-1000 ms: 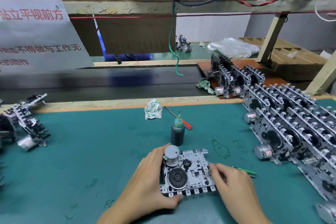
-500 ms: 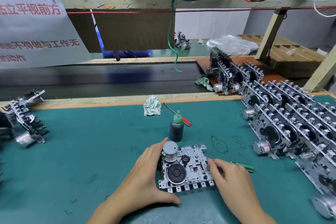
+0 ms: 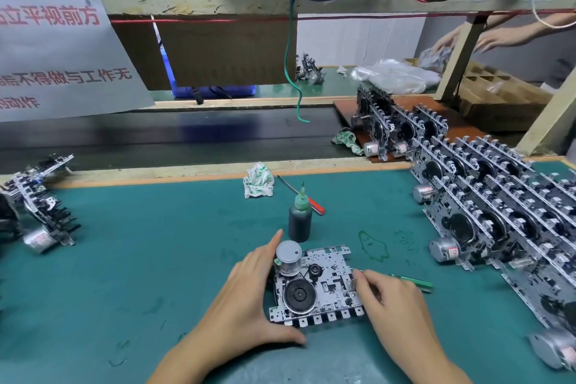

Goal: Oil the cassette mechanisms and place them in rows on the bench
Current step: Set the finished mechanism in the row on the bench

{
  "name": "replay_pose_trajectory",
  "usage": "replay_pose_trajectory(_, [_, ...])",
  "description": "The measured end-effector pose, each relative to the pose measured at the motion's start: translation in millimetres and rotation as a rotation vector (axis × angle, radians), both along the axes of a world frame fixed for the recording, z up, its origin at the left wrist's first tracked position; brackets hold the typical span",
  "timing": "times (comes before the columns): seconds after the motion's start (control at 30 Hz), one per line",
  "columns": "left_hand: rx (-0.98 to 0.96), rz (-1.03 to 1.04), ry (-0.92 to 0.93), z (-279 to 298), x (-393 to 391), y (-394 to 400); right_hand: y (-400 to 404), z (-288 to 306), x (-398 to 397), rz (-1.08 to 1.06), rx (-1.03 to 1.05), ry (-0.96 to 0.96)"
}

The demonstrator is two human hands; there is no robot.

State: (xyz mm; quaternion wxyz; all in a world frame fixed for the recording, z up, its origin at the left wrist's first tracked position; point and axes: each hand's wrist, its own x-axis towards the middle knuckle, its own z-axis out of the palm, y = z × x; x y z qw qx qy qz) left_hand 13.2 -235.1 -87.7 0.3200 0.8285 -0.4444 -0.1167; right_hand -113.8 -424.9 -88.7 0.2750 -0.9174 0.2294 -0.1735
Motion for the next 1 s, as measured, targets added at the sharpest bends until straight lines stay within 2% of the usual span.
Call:
replay_pose_trajectory(0.13, [0.0, 0.004, 0.013, 1.5, -2.8, 0.6, 1.7, 3.6, 0.1, -0.039, 0.043, -0.023])
replay_pose_trajectory(0.23, [0.015, 0.029, 0.013, 6.2, -4.9, 1.4, 2.3, 13.2, -5.4, -0.182, 0.09, -0.053])
replay_pose_trajectory(0.3, [-0.007, 0.07, -0.07, 8.7, -6.2, 2.8, 1.5, 19.8, -14.0, -0.256, 0.076, 0.061])
replay_pose_trajectory(0.4, [-0.135, 0.025, -0.339, 15.5, -6.7, 1.1, 6.0, 26.8, -27.0, -0.259, 0.159, 0.236])
replay_pose_trajectory(0.53, [-0.238, -0.12, -0.343, 17.0, -15.6, -3.3, 22.3, 25.1, -25.4, -0.121, 0.21, 0.376])
replay_pose_trajectory(0.73, [-0.266, -0.163, -0.201, 18.5, -23.2, -3.7, 21.6, 18.8, -13.9, -0.15, 0.227, 0.285])
replay_pose_trajectory(0.83, [-0.228, -0.192, -0.134, 23.1, -24.5, -10.4, 16.1, 19.2, -13.8, -0.179, 0.3, 0.123])
replay_pose_trajectory(0.93, [-0.213, -0.243, -0.203, 33.1, -28.0, -28.3, 0.2, 33.6, -14.2, -0.185, 0.421, -0.077])
replay_pose_trajectory(1.0, [-0.224, -0.225, -0.259, 42.5, -28.8, -46.1, -17.3, 52.7, -10.5, -0.173, 0.422, -0.197])
